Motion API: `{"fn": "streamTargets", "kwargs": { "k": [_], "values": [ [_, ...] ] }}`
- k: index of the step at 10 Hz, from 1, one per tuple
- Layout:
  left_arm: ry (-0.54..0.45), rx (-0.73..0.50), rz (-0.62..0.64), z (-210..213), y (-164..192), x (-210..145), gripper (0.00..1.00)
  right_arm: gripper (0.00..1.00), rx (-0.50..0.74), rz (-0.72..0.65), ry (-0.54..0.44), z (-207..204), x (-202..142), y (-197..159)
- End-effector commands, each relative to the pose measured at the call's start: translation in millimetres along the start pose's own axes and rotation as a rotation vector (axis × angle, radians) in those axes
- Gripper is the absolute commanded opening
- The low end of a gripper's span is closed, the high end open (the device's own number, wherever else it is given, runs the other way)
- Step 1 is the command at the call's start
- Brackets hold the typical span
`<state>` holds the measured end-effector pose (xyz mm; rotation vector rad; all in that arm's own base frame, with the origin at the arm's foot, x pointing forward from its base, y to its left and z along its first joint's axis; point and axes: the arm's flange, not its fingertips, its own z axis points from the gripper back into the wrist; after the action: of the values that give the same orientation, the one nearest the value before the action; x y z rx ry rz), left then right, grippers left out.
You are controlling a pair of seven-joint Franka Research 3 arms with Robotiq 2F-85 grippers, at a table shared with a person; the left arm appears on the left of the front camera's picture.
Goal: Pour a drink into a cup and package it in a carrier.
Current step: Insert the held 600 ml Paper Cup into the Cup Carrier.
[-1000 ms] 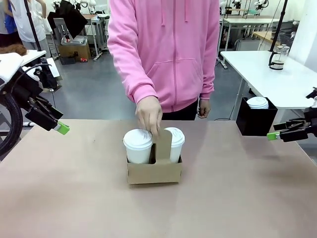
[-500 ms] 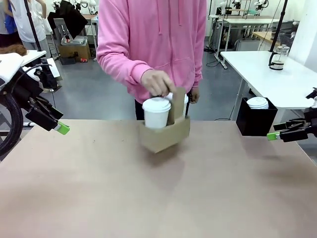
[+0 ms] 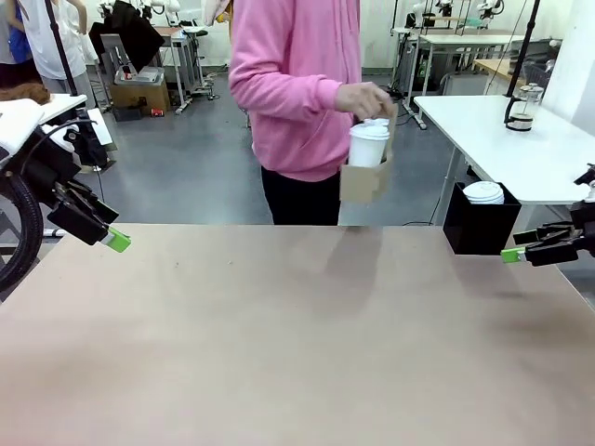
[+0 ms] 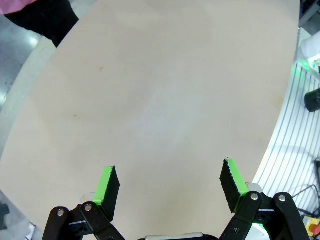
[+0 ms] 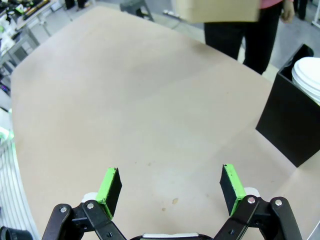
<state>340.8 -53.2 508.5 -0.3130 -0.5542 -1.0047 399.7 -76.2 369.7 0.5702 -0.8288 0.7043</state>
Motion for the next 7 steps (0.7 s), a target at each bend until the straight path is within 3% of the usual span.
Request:
{"fn": "streamTargets", "kwargs": {
  "k": [1, 7],
  "values": [
    [-0.009, -0.009, 0.001, 0.6, -0.8, -0.3, 1.00, 1.00, 0.010, 0.016, -0.007, 1.6, 0.4, 0.2],
    [-0.009, -0.009, 0.001, 0.6, -0.8, -0.3, 1.00, 1.00, 0.010, 0.016, -0.007, 1.6, 0.4, 0.2]
  ]
}}
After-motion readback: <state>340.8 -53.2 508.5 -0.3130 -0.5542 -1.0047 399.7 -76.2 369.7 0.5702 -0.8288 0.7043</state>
